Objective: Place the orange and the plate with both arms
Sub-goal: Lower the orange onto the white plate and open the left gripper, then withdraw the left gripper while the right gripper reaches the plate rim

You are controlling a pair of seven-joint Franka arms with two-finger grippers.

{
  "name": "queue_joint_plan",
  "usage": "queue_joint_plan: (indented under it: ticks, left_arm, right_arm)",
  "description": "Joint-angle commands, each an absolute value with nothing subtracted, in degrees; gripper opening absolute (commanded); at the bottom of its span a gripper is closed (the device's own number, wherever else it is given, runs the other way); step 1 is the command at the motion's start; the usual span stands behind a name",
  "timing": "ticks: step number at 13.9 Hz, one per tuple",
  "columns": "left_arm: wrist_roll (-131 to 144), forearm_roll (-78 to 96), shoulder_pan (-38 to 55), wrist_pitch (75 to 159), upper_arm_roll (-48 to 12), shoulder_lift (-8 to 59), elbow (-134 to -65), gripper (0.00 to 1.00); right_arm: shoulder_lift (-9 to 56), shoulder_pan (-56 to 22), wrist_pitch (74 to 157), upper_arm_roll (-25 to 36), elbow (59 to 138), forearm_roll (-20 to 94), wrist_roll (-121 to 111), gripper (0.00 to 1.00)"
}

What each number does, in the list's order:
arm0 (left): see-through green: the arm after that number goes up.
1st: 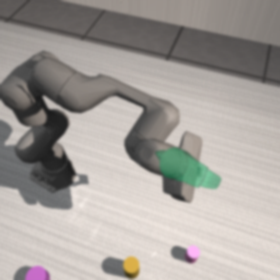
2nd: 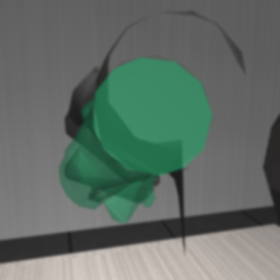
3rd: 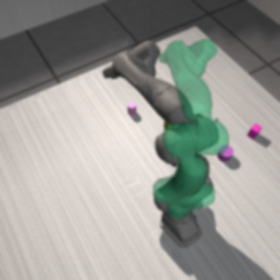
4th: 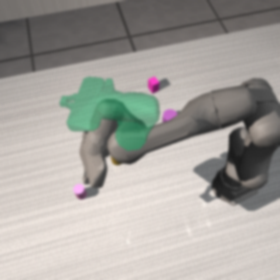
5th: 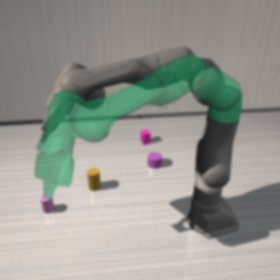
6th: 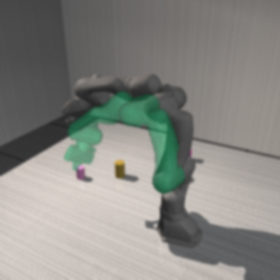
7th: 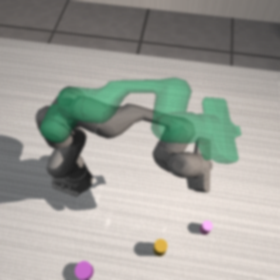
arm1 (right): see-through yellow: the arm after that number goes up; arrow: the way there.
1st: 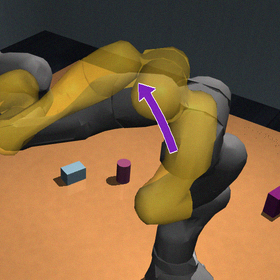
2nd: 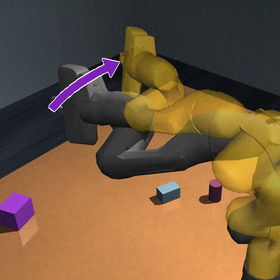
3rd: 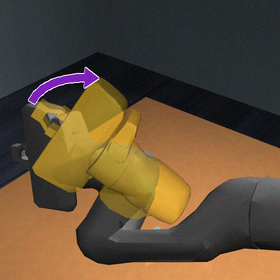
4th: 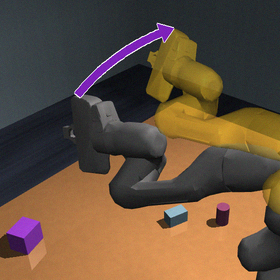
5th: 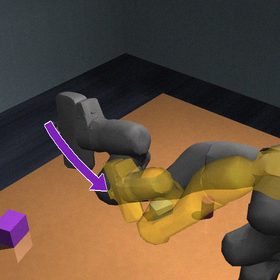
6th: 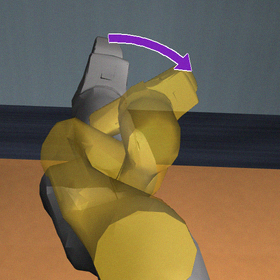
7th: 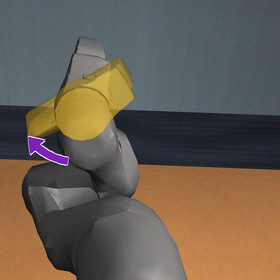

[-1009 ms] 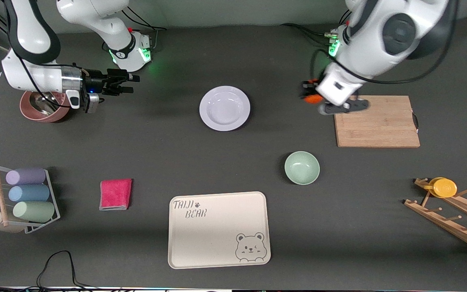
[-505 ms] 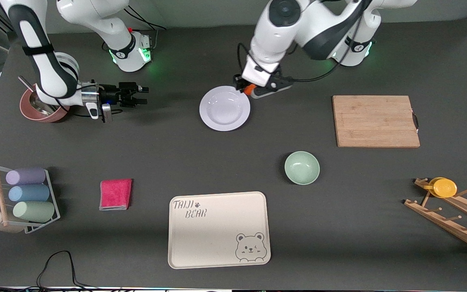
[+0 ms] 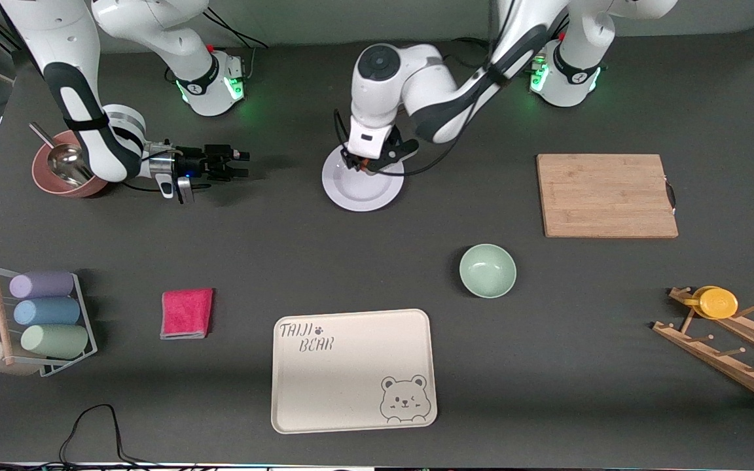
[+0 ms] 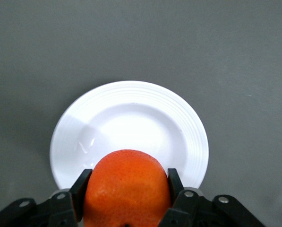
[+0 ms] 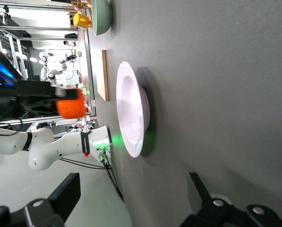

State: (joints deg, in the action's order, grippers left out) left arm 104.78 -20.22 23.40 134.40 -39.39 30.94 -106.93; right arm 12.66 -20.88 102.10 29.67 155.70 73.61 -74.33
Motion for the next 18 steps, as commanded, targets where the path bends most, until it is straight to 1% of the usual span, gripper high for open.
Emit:
queue_joint_plan:
  ticks: [1,4,8,9,10,11,13,14,15,16,17,18]
  left_arm:
    - [111.4,-25.9,30.7,133.8,-33.8,38.6,-99.8,0.0]
    - [111.5,-26.3,33.0,133.9,-32.4,42.8,-97.6,0.0]
    - [111.4,-26.6,33.5,132.9,-31.4,43.2,-97.9,0.0]
    - [111.1,-26.6,33.3,133.0,-31.4,43.2,-97.9,0.1]
    - [110.8,-26.6,33.4,133.0,-31.3,43.2,-97.9,0.85]
    - [110.7,-26.9,33.5,133.0,-31.2,43.1,-97.9,1.0]
    - [109.5,-27.1,33.0,132.7,-31.3,42.5,-97.9,1.0]
    - [105.8,-27.1,31.7,131.7,-31.3,41.2,-97.9,1.0]
    - [101.5,-26.8,30.3,128.6,-31.4,39.5,-97.7,1.0]
    - [97.9,-26.6,28.6,125.6,-31.8,37.6,-97.5,1.0]
    - [93.7,-26.3,26.7,123.9,-32.0,35.4,-97.5,1.0]
    - [88.7,-25.3,24.7,122.4,-32.3,33.4,-97.5,1.0]
  right_arm:
    - [16.3,-21.8,100.6,29.8,154.4,76.3,-78.2,1.0]
    - [18.0,-21.7,100.5,29.8,154.1,76.9,-80.1,1.0]
    - [22.0,-21.7,97.8,29.4,153.6,79.4,-83.9,1.0]
    - [23.1,-21.7,97.3,29.4,153.3,79.5,-85.1,1.0]
    - [23.5,-21.7,96.8,29.4,153.1,79.5,-85.3,0.99]
    - [23.6,-21.7,96.8,29.4,152.9,79.5,-85.3,0.95]
    - [23.6,-21.7,96.8,29.4,152.9,79.5,-85.3,0.8]
    - [23.6,-21.7,96.8,29.3,152.9,79.5,-85.3,0.72]
    - [23.6,-21.7,96.8,29.3,152.9,79.5,-85.4,0.64]
    - [23.6,-21.7,96.8,29.3,152.9,79.5,-85.4,0.6]
    - [23.6,-21.7,96.8,29.3,152.9,79.5,-85.4,0.53]
    - [23.6,-21.7,96.8,29.3,152.9,79.5,-85.5,0.51]
